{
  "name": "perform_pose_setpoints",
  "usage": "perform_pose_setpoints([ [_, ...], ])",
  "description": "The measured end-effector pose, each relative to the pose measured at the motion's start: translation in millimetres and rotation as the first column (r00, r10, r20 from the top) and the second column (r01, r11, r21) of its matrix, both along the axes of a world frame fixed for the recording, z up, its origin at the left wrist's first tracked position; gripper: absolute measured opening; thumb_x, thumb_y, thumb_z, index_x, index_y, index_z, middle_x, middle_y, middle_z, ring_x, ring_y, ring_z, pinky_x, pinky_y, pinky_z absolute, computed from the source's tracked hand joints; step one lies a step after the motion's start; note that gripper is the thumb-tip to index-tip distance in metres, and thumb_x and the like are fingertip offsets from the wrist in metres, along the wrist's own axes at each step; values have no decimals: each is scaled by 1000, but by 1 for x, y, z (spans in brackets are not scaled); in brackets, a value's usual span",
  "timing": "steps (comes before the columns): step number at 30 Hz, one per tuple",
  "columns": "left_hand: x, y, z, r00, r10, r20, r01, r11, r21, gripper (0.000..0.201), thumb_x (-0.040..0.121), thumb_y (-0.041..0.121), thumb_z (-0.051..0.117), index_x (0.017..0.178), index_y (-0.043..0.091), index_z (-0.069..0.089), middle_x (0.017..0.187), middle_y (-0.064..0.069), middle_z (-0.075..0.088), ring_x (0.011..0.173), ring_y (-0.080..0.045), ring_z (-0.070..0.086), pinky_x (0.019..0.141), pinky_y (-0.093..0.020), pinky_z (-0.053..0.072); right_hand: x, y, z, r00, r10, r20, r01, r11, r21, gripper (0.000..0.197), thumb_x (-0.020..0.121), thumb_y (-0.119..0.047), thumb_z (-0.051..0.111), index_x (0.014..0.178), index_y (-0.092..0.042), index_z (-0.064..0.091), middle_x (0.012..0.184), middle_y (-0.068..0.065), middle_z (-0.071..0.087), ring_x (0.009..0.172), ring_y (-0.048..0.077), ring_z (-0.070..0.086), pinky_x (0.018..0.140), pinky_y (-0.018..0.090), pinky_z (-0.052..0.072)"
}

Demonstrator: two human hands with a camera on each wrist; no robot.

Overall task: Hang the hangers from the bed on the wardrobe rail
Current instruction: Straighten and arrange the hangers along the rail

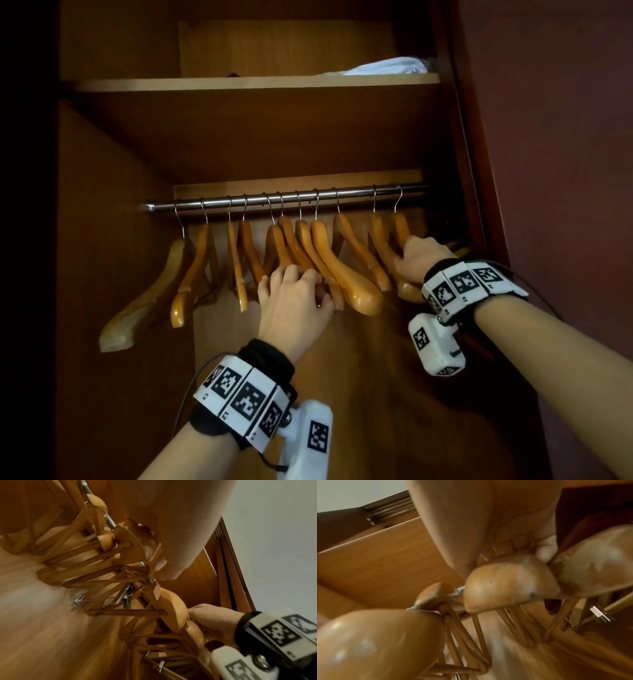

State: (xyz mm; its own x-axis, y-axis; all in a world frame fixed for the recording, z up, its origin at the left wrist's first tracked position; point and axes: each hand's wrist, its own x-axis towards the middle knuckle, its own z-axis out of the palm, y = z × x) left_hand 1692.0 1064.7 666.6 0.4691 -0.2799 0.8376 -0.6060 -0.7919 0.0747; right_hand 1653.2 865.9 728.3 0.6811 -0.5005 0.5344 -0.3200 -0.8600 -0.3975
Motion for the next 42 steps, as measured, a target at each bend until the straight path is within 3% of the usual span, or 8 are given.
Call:
perform_pose_setpoints([
  [5, -1, 0, 1, 1000, 18, -6, -18, 1000, 9, 32, 93, 42, 46, 120, 28, 54, 127, 4, 49, 134, -23, 32, 116, -49, 15, -2, 4, -1, 997, 36, -75, -39, 999, -35, 36, 84, -50, 60, 79, -16, 54, 77, 3, 56, 74, 20, 58, 62, 29, 46],
  [12, -1, 5, 1, 1000, 20, -12, -20, 1000, 8, 30, 93, 42, 46, 118, 26, 56, 125, 4, 49, 134, -23, 32, 117, -49, 14, 6, 13, -1, 991, 121, -63, -125, 989, -73, 25, 82, -35, 66, 77, -16, 50, 80, 2, 54, 75, 20, 55, 62, 29, 43],
  [20, -1, 5, 2, 1000, 16, -9, -17, 1000, -6, 32, 93, 42, 47, 121, 27, 54, 126, 3, 49, 135, -23, 32, 117, -48, 14, 10, 6, -7, 992, 127, -17, -128, 989, -74, 26, 82, -34, 66, 95, -15, 53, 95, 7, 57, 91, 25, 56, 79, 33, 47],
  [23, -1, 3, 2, 1000, 9, -7, -9, 1000, -8, 32, 93, 42, 47, 120, 27, 54, 124, 3, 50, 134, -22, 33, 117, -48, 15, 15, 3, -11, 994, 110, 2, -109, 991, -78, 31, 77, -37, 67, 100, -19, 55, 100, 9, 61, 101, 32, 58, 89, 43, 50],
  [28, 0, 1, 2, 1000, 9, -2, -9, 1000, -5, 30, 93, 41, 46, 118, 26, 55, 124, 3, 49, 133, -22, 34, 116, -48, 15, 19, 4, -14, 992, 128, 12, -127, 988, -90, 36, 75, -38, 67, 106, -21, 58, 102, 9, 61, 102, 32, 57, 88, 45, 51],
  [36, -1, 4, 3, 1000, 9, -3, -9, 1000, -12, 30, 93, 41, 47, 117, 25, 56, 124, 3, 50, 133, -22, 34, 116, -48, 13, 19, 9, -23, 994, 107, -21, -109, 985, -133, 45, 84, -36, 64, 124, -21, 52, 127, 15, 47, 122, 38, 42, 100, 51, 41],
  [38, -1, 5, 2, 1000, 8, -1, -8, 1000, -11, 29, 93, 41, 47, 117, 26, 55, 124, 4, 50, 133, -21, 33, 116, -48, 14, 20, 9, -25, 994, 113, -10, -113, 986, -126, 44, 84, -35, 64, 124, -21, 52, 126, 14, 48, 122, 37, 43, 100, 51, 41],
  [42, -1, 4, 3, 1000, 1, -1, -1, 1000, -13, 30, 93, 40, 47, 119, 26, 55, 124, 4, 50, 133, -21, 34, 116, -48, 14, 15, 7, -25, 987, 159, 31, -156, 984, -85, 33, 80, -38, 65, 106, -19, 55, 109, 9, 60, 105, 30, 57, 90, 46, 49],
])
